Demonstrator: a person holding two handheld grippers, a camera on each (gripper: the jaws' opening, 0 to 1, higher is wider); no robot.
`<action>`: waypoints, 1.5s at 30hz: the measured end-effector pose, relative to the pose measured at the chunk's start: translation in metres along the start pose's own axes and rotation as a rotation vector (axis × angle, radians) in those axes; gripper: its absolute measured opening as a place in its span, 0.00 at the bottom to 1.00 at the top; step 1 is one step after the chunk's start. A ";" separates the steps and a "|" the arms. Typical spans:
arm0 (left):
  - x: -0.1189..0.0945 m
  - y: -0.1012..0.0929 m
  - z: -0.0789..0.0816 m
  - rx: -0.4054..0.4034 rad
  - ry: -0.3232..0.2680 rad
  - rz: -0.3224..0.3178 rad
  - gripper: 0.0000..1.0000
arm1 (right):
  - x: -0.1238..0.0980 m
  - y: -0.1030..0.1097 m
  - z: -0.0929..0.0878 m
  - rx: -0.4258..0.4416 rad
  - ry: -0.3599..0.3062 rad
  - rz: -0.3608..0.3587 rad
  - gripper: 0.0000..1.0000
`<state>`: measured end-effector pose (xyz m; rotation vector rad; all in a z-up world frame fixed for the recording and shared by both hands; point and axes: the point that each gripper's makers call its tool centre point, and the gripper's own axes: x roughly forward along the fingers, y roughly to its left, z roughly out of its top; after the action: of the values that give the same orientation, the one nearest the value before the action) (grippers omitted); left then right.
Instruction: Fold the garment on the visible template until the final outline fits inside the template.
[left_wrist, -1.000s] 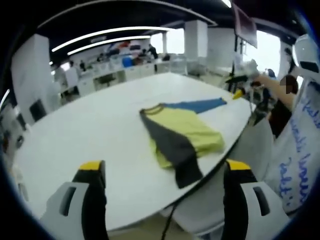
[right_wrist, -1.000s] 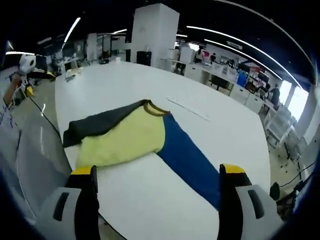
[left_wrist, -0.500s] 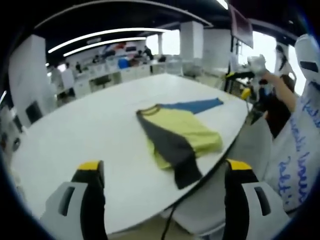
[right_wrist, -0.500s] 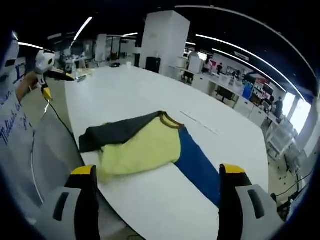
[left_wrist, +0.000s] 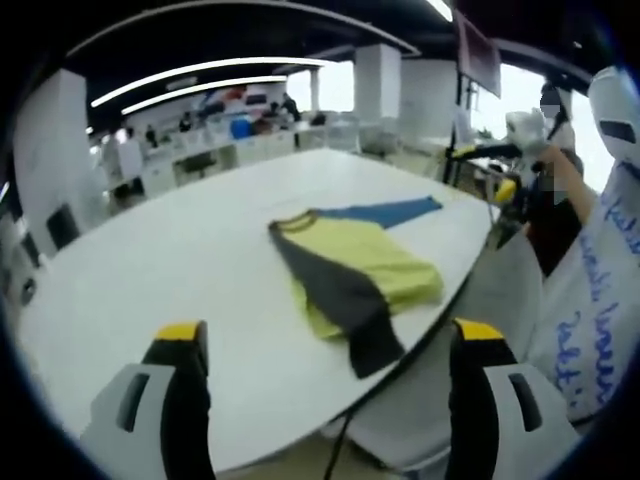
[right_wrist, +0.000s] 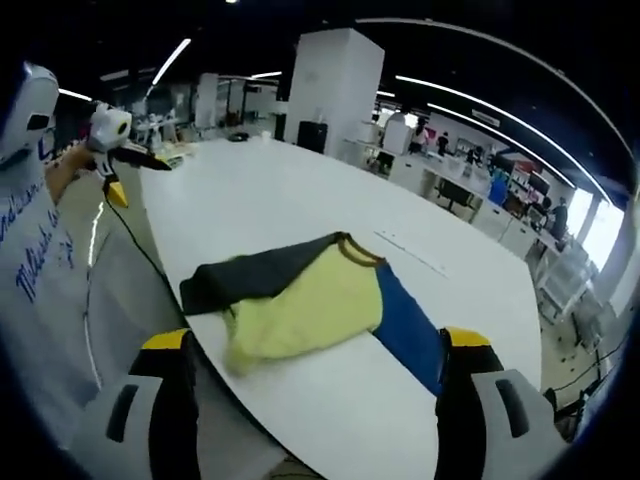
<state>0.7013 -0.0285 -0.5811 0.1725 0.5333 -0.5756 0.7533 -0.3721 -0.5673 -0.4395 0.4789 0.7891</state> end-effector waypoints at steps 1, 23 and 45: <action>0.000 0.000 0.000 0.001 0.000 -0.002 0.96 | 0.000 0.002 0.000 -0.004 0.004 0.001 1.00; 0.007 0.000 0.001 0.008 0.004 -0.037 0.95 | -0.009 0.005 -0.002 0.018 0.008 -0.004 1.00; 0.009 -0.002 0.001 0.009 0.010 -0.044 0.95 | -0.011 0.011 -0.007 0.011 0.030 0.005 1.00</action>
<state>0.7069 -0.0346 -0.5852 0.1725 0.5459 -0.6200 0.7365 -0.3757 -0.5687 -0.4408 0.5125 0.7852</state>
